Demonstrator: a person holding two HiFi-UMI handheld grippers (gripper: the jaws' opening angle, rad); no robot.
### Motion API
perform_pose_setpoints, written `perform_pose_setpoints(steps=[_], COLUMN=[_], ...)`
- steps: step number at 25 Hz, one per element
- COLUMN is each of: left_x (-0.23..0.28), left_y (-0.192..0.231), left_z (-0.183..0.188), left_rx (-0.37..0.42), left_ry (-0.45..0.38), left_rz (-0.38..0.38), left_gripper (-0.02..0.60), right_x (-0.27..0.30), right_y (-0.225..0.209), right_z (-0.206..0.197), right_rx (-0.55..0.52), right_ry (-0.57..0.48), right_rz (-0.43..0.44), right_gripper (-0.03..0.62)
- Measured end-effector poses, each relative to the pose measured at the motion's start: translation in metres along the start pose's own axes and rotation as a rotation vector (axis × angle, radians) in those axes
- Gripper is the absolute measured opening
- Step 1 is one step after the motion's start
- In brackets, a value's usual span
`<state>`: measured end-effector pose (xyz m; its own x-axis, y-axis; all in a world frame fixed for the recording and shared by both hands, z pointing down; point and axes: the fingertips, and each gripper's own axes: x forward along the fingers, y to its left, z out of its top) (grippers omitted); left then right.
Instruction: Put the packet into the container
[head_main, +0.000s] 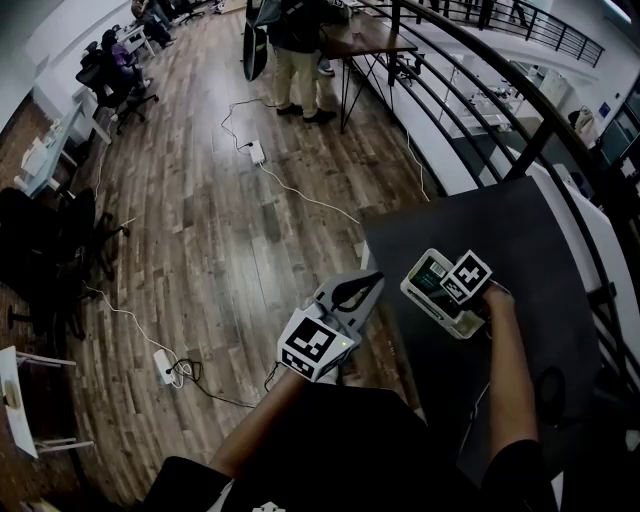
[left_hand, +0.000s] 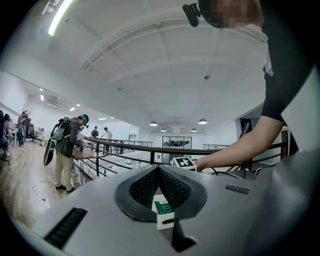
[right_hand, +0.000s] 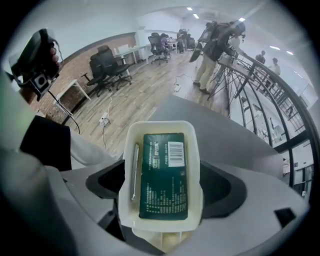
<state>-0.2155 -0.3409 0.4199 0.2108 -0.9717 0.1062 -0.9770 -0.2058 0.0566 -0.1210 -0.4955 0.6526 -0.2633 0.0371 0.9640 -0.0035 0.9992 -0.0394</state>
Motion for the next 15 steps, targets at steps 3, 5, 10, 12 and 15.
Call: perform_pose_setpoints(steps=[3, 5, 10, 12, 15], left_x=[0.000, 0.000, 0.007, 0.008, 0.012], left_y=[-0.005, -0.006, -0.008, -0.010, -0.016], left_z=[0.002, 0.001, 0.004, 0.005, 0.007], left_rx=[0.004, 0.004, 0.003, 0.011, 0.015], left_ry=[-0.004, -0.005, -0.012, -0.019, -0.027], left_rz=[-0.010, -0.015, -0.037, -0.055, -0.089], left_gripper=[0.006, 0.006, 0.006, 0.006, 0.006], right_x=[-0.006, -0.008, -0.030, -0.049, -0.082], right_y=[0.004, 0.005, 0.018, 0.026, 0.037], right_z=[-0.002, -0.004, 0.010, 0.018, 0.021], right_rx=[0.002, -0.009, 0.022, 0.078, 0.157], right_ry=[-0.005, -0.011, -0.185, -0.313, -0.490], right_rz=[-0.004, -0.016, 0.023, 0.026, -0.017], right_gripper=[0.448, 0.448, 0.446, 0.425, 0.282])
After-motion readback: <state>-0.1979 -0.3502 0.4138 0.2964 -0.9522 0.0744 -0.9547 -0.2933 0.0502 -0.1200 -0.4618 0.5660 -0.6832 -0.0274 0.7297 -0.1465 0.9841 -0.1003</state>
